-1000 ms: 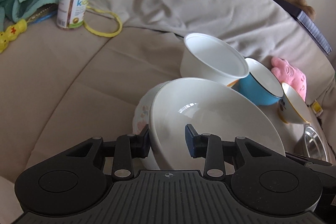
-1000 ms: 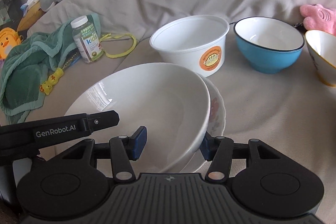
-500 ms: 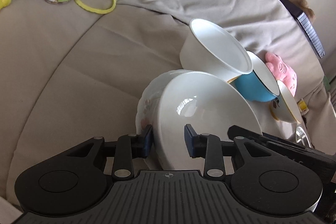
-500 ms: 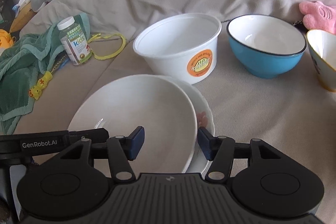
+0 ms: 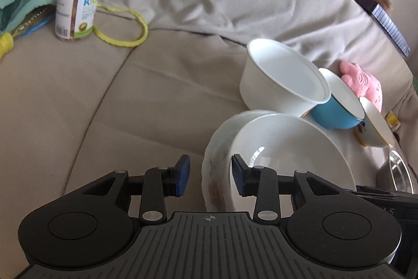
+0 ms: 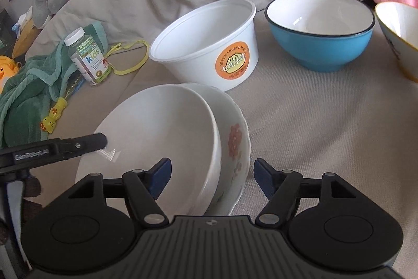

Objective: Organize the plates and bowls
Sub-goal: 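Lift the white bowl with the left gripper and set it onto the flower plate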

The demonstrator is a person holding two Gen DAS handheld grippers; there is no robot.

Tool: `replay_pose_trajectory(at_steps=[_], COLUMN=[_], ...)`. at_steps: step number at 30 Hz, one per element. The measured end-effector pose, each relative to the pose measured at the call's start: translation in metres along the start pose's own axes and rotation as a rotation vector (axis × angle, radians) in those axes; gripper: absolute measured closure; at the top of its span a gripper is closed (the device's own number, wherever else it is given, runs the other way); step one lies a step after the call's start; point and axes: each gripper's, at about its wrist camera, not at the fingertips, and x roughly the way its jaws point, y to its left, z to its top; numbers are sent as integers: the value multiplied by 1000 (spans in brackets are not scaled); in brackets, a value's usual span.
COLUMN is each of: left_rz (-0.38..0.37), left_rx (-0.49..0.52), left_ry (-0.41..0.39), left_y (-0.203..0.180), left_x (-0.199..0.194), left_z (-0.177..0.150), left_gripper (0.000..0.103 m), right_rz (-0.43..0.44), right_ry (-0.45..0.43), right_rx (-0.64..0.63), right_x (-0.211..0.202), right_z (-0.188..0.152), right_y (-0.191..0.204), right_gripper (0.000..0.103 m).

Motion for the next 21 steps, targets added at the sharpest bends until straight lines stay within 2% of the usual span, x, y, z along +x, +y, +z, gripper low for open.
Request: replay_pose_trajectory(at_steps=[4,6,11,16,21], left_rz=[-81,-125,-94,-39,-76], left_rx=[-86,-126,-142,-95,-45], left_ry=[77,98,106,124,158], left_y=[14,17,12,-11,-47], left_x=[22,30,32,35,47], left_z=[-3,-4,-5,-3,-4], left_gripper=[63,64,60,55,53], right_rz=[36,54,45,77,47], right_ry=[20,17,-7,-25,-73], right_rx=[11,8,-5,35,88], right_x=[7,10,12,2,-20], right_z=[0,1,2,-2,-4], right_y=[-3,-2,1,-11,-39], right_gripper=[33,38,38,40,40])
